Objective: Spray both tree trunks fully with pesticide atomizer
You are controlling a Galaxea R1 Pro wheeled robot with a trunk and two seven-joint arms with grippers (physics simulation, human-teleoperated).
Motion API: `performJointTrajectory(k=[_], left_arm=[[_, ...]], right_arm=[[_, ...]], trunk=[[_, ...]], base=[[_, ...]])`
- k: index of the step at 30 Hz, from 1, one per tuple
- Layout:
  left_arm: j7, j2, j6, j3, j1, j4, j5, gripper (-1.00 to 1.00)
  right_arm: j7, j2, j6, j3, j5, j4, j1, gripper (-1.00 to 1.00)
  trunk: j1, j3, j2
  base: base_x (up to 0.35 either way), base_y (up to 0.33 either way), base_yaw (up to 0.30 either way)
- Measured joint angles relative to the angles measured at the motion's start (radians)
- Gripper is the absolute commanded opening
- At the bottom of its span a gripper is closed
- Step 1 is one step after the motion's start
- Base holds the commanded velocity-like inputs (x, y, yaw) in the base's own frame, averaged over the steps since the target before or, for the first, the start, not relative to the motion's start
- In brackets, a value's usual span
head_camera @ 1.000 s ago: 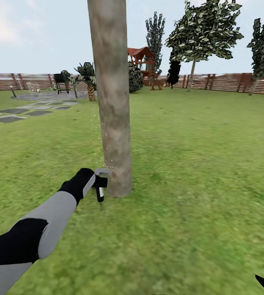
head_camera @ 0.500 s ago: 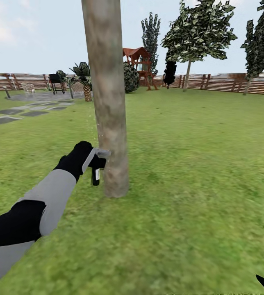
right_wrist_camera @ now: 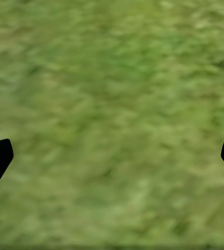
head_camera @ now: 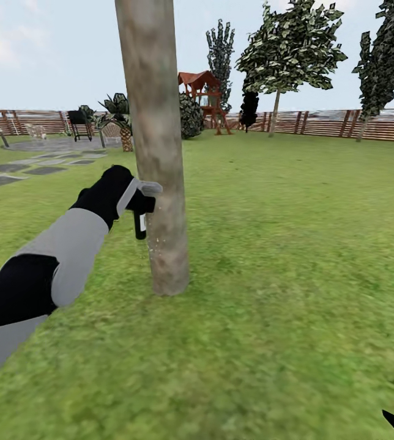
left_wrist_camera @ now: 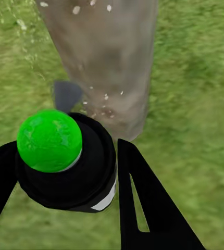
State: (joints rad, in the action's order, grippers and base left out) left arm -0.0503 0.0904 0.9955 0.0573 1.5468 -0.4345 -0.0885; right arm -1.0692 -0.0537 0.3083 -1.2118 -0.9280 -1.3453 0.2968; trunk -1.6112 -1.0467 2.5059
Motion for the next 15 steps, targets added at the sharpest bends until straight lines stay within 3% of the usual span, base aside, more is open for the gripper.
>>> performJointTrajectory(k=[11,15], left_arm=[[0.001,0.0,0.004,0.005,0.115,0.014,0.0,-1.0],[0.001,0.0,0.005,0.005,0.196,0.092,0.0,-1.0]], right_arm=[[0.0,-0.001,0.0,-0.001,0.0,0.0,0.001,1.0],[-0.001,-0.002,0.0,-0.002,0.0,0.0,0.0,1.0]], trunk=[[0.0,0.0,0.0],[0.0,0.001,0.0]], base=[[0.0,0.0,-0.007],[0.0,0.0,-0.162]])
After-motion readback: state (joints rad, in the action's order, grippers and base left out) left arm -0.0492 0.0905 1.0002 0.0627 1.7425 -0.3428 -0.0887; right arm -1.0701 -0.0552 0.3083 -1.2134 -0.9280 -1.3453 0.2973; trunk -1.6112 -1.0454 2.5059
